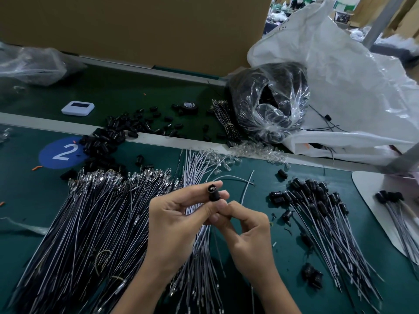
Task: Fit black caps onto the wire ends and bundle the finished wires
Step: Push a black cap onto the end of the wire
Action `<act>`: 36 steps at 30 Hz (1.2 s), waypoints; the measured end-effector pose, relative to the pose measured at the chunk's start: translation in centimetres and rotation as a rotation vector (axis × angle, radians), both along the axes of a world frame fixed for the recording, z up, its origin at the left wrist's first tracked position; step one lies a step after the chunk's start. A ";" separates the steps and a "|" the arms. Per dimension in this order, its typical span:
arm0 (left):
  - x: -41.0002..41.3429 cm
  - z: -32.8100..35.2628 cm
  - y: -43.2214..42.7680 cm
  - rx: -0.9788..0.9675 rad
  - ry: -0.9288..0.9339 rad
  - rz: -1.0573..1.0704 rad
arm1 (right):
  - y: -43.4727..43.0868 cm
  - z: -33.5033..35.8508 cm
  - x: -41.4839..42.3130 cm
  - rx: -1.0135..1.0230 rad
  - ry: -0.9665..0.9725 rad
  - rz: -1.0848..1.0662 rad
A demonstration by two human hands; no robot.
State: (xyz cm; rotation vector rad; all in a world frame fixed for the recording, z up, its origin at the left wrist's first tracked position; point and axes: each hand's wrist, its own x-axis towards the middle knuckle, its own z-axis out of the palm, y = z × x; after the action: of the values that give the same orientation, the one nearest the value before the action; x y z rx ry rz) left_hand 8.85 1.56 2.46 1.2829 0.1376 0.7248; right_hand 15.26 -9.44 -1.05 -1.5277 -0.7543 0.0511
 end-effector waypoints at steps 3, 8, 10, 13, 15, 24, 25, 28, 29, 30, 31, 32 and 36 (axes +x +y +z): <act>-0.1 0.2 0.1 0.007 -0.003 0.007 | 0.0 -0.1 -0.1 -0.011 -0.018 -0.001; -0.3 0.5 0.1 0.028 -0.018 0.010 | 0.1 0.1 -0.3 -0.023 -0.059 -0.008; -0.4 0.6 0.1 0.013 -0.018 0.011 | 0.2 0.2 -0.4 -0.011 -0.047 0.005; -0.5 0.7 0.2 -0.018 -0.001 0.033 | 0.4 0.4 -0.6 -0.025 -0.067 0.024; -0.3 0.6 0.3 -0.054 0.014 0.048 | 0.4 0.4 -0.7 -0.034 -0.057 0.031; 0.6 0.2 1.8 -0.426 0.149 -0.027 | -0.6 2.5 -0.5 -0.091 0.100 0.070; 0.6 0.0 2.0 -0.439 0.182 -0.038 | -0.8 2.8 0.2 -0.112 0.108 -0.020; 0.5 -0.3 2.1 -0.364 0.308 -0.113 | -1.5 3.9 4.0 -0.295 -0.006 -0.290; 0.5 -0.4 2.1 -0.335 0.336 -0.143 | -1.6 4.4 5.8 -0.389 -0.061 -0.353; 0.5 -0.6 2.0 -0.319 0.355 -0.170 | -1.6 4.7 7.6 -0.479 -0.094 -0.387; 0.5 -0.7 1.9 -0.308 0.369 -0.194 | -1.4 5.0 9.3 -0.571 -0.110 -0.400; 0.5 -0.8 1.8 -0.295 0.383 -0.212 | -1.0 5.1 10.9 -0.673 -0.121 -0.404; 0.6 -1.1 1.7 -0.242 0.421 -0.219 | 1.4 4.1 14.4 -0.962 -0.249 -0.359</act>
State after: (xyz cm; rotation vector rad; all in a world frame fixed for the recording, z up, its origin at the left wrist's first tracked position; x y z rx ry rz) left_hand 9.45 3.27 1.32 1.1798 0.4080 0.2347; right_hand 29.67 -7.99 3.00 -2.6077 -0.6624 -0.0570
